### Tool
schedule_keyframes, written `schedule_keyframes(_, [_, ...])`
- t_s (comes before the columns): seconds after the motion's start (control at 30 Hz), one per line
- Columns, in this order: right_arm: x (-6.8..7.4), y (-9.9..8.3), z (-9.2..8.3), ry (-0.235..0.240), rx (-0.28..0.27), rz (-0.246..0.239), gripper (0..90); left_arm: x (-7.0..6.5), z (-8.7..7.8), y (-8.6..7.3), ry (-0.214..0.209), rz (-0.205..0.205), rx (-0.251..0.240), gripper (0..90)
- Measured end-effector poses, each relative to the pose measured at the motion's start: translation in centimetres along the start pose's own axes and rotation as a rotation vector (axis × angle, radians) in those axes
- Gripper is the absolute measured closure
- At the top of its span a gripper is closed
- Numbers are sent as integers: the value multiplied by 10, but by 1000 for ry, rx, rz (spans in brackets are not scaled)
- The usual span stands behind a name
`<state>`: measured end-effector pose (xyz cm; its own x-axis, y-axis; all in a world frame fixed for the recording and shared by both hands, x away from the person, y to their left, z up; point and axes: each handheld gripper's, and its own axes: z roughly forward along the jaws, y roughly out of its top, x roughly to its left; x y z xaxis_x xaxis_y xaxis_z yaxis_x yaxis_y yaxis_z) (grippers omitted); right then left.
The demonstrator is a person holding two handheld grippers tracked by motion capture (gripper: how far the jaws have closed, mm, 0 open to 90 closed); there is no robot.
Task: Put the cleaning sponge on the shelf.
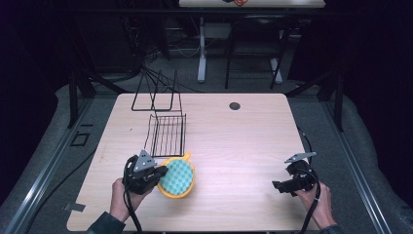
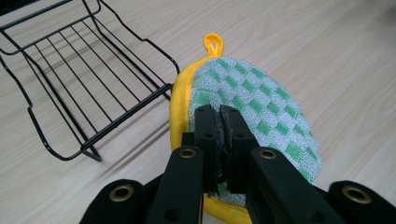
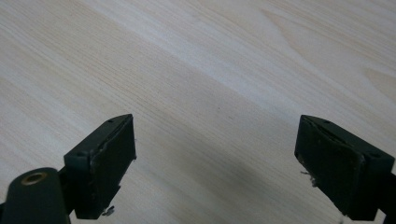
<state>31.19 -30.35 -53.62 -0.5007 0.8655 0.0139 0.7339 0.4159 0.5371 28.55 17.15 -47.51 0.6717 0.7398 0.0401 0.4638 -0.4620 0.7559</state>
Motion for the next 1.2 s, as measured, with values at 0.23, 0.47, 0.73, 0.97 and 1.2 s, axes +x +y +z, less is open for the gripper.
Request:
schedule_keyframes(0.23, [0,0,0,-8,0,-6,118,6,-3,3,19,-10,-27,868])
schedule_keyframes(0.47, [1,0,0,-2,1,-2,119,15,-2,7,36,-31,-43,868])
schedule_keyframes(0.73, [0,0,0,-5,14,-6,119,22,-1,12,49,-45,-61,868])
schedule_keyframes(0.97, [0,1,0,-8,8,-5,119,28,-2,16,64,-53,-81,867])
schedule_keyframes(1.2, [0,1,0,-7,7,-7,119,32,-2,19,75,-56,-90,867])
